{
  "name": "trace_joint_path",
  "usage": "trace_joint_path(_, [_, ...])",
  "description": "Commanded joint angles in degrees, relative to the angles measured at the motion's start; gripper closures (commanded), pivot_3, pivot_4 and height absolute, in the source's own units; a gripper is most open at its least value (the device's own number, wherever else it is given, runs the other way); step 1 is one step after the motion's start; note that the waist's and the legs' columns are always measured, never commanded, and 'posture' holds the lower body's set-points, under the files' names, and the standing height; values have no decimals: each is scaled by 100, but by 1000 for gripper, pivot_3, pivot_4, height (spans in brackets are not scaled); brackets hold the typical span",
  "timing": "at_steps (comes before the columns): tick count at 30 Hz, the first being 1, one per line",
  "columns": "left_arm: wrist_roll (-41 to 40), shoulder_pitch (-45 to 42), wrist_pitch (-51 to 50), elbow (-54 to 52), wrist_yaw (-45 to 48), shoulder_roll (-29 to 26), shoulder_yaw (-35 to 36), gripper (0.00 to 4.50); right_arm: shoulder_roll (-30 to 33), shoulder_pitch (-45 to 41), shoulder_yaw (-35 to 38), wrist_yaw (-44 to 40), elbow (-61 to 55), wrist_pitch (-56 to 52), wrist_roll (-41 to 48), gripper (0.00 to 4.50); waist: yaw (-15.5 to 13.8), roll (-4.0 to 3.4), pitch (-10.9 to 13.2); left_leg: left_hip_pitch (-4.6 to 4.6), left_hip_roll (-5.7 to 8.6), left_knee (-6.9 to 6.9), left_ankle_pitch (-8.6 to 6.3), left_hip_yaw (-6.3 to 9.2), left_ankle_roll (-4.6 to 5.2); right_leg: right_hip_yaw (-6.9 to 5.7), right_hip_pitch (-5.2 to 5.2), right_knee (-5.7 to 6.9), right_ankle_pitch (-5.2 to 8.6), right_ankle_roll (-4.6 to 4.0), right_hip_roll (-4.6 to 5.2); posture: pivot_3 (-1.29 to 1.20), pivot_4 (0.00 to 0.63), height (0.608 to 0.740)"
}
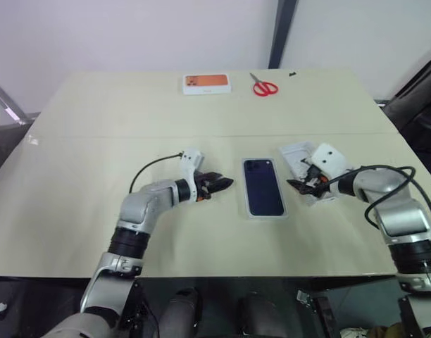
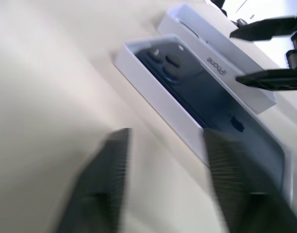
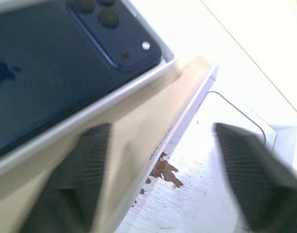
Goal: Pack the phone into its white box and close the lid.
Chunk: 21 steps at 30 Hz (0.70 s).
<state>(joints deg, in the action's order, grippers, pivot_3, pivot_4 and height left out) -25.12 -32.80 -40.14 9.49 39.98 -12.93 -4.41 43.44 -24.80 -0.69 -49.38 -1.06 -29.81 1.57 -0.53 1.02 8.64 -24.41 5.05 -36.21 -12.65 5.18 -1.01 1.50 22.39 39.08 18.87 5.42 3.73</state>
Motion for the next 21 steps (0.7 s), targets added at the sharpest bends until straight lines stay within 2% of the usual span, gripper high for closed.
trace_joint_path(1, [183, 111, 939, -542, 677, -411, -85, 66, 21, -239, 119, 184, -188, -762, 118, 0, 2, -1, 0, -1, 0, 1, 0, 0, 0, 1, 0, -1, 0, 0, 0, 0, 150, 734])
trace_joint_path(6, [-4, 484, 2114, -731, 1961, -1078, 124, 66, 1, -593, -67, 267, -159, -2295, 299, 0, 9, -6, 2, 0, -1, 5, 0, -2, 0, 3, 3, -2, 0, -2, 3, 0, 150, 734])
trace_joint_path(10, [-34, 649, 2819, -674, 2565, -1356, 248, 66, 79, -948, -101, 218, -103, -3391, 580, 0, 2, -13, 6, -1, -1, 6, -1, -2, 2, 3, 5, -4, 0, -3, 5, 0, 150, 734])
trace_joint_path(16, [104, 743, 3421, -546, 2862, -1422, 187, 66, 428, -1075, -529, 112, -377, -4122, 815, 0, -11, -13, 7, -4, 1, 5, -21, -2, 37, 1, 3, -9, 0, -3, 9, 0, 150, 734])
trace_joint_path(21, [133, 870, 3603, -612, 2844, -1356, 119, 66, 313, -1163, -459, 441, -508, -4722, 991, 0, 24, -14, 6, -5, 0, 7, -26, -2, 45, 1, 6, -8, 0, -3, 8, 0, 150, 734])
